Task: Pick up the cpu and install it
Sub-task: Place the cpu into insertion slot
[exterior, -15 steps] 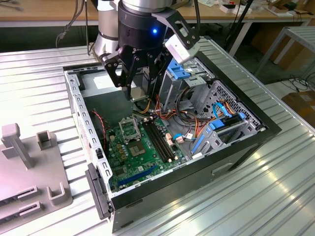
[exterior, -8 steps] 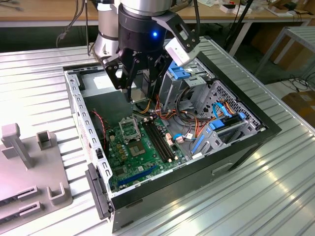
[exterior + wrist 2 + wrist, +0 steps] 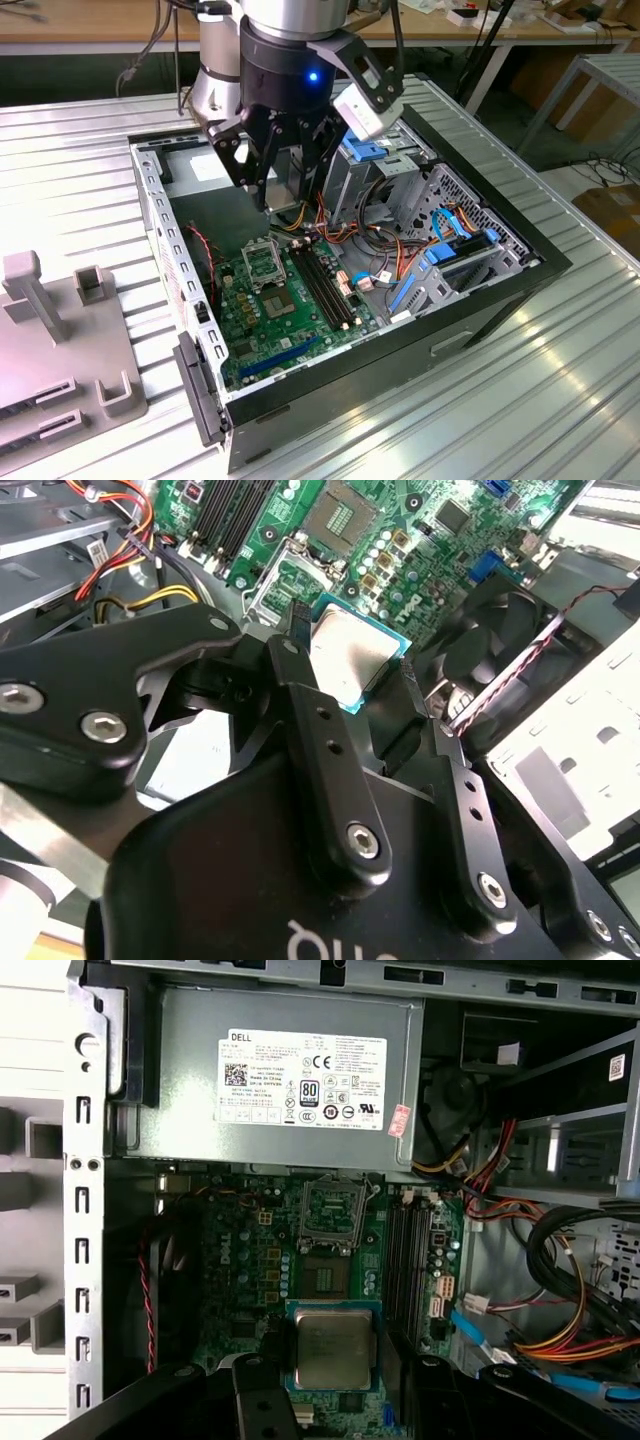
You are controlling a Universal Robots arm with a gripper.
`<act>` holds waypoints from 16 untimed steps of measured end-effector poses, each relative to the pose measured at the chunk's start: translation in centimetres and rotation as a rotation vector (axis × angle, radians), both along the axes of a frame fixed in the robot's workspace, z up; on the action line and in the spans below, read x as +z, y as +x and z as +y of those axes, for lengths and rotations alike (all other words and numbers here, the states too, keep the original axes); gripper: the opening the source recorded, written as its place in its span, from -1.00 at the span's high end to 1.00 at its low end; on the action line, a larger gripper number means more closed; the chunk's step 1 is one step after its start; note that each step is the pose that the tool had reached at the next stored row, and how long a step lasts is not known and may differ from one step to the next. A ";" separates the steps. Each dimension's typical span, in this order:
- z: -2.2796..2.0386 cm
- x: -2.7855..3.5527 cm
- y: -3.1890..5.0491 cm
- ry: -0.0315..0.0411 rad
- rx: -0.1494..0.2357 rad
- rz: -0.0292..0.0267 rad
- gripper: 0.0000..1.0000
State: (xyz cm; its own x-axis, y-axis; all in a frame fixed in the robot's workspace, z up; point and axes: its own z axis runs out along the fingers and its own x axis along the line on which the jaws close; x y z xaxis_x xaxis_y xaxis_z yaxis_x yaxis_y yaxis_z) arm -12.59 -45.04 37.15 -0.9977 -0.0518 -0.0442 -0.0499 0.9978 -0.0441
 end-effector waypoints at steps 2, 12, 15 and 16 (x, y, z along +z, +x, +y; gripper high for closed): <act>0.00 -0.12 0.00 0.0000 0.000 0.0001 0.05; 0.00 -0.39 0.00 -0.0001 0.000 0.0001 0.05; 0.01 -0.41 0.00 0.0001 0.000 -0.0001 0.05; 0.01 -0.41 0.00 -0.0001 0.000 -0.0001 0.05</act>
